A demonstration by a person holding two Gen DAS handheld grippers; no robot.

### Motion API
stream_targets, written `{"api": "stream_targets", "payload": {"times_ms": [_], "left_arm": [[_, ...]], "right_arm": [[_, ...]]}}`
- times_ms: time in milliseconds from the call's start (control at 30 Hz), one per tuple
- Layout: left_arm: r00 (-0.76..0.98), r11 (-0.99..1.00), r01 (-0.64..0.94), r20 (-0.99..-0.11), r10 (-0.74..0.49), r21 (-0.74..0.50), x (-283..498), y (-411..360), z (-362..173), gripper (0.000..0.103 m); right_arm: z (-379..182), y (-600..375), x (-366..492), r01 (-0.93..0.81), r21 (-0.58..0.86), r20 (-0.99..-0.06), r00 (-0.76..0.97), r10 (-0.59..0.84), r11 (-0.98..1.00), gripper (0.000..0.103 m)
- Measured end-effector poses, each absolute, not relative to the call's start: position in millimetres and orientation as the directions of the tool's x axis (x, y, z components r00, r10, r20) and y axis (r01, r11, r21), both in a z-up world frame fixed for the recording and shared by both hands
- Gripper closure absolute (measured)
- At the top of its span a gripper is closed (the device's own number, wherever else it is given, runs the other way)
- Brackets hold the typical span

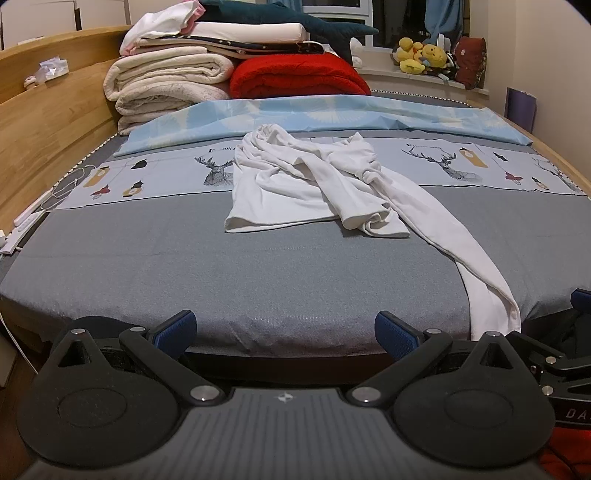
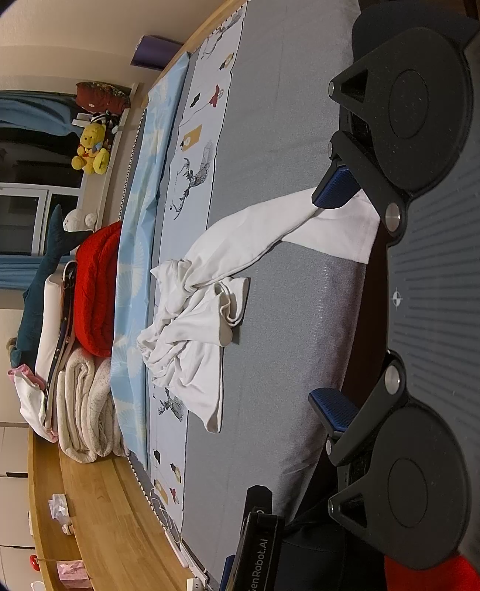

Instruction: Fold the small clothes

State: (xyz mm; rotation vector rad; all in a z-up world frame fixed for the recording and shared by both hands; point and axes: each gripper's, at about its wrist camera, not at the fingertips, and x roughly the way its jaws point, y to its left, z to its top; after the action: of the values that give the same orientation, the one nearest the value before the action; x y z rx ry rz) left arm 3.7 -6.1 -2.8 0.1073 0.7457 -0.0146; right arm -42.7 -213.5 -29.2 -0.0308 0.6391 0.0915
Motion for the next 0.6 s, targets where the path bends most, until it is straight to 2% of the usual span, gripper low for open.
{"api": "stream_targets", "payload": {"times_ms": [600], "left_arm": [[0.734,0.994,0.055,-0.679,0.022,0.092,4.7,-7.7,-5.2,0.0]], "right_arm": [[-29.8,-213.7,-42.9,-0.093,0.0,-0.598,0.798,0.074,0.996,0.001]]}}
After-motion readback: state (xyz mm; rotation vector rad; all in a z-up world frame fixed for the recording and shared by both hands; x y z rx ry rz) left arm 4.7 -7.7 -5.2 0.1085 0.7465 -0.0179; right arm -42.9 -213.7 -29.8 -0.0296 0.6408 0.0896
